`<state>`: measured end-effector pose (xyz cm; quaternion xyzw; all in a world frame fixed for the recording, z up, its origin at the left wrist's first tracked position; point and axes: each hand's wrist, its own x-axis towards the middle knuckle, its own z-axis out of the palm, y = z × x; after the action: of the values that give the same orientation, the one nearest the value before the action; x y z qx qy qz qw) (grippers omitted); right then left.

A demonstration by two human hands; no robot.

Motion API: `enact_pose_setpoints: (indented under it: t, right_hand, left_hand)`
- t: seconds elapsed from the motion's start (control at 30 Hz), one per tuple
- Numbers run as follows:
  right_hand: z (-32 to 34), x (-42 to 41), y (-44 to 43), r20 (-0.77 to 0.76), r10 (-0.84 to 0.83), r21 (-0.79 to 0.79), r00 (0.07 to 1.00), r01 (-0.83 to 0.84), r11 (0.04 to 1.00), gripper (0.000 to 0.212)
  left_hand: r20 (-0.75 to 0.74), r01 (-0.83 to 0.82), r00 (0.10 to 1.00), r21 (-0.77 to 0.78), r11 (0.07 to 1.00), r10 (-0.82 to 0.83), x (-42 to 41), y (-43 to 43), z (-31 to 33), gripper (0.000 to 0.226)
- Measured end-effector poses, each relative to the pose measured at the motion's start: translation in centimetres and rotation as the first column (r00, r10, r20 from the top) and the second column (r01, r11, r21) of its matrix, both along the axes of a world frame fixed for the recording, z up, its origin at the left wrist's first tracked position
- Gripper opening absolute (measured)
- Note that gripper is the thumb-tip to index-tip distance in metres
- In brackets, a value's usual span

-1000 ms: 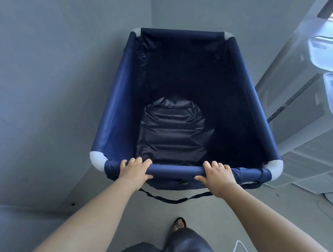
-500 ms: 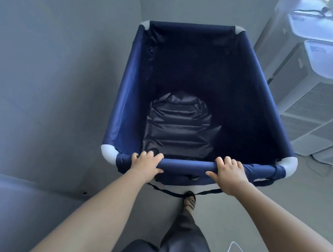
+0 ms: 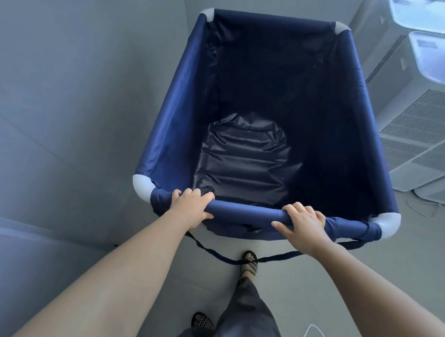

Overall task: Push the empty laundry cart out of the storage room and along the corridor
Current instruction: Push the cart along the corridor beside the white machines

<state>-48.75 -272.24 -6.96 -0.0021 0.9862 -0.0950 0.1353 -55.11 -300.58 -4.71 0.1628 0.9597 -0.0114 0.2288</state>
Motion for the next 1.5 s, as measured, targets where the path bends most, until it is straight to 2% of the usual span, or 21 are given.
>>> enact_pose_setpoints:
  t: [0.63,0.87,1.07,1.2,1.5]
  right_hand:
    - [0.4,-13.2,4.5,0.045,0.143,0.069,0.989,-0.146,0.987,0.048]
    - [1.1,-18.9,4.1,0.114,0.235,0.213,0.965,-0.255,0.943,0.059]
    - [0.7,-21.4,3.8,0.046,0.216,0.243,0.975,-0.221,0.945,0.057]
    - [0.8,-23.0,3.1,0.064,0.188,0.226,0.98,-0.197,0.954,0.057]
    - [0.9,-25.8,-5.6,0.097,0.068,0.155,0.993,-0.082,0.984,0.056]
  left_hand:
    - [0.024,-0.127,0.992,0.039,0.991,0.126,-8.8,3.8,-0.5,0.036]
    - [-0.164,-0.065,0.984,0.074,0.995,0.076,-12.5,3.9,-1.2,0.034]
    - [-0.132,-0.063,0.988,0.134,0.989,0.081,-15.6,3.5,-1.6,0.034]
    - [-0.119,-0.024,0.992,0.133,0.991,0.04,-17.8,2.5,-1.7,0.031]
    - [-0.068,0.057,0.996,0.07,0.996,-0.052,-24.2,-5.5,-0.9,0.033]
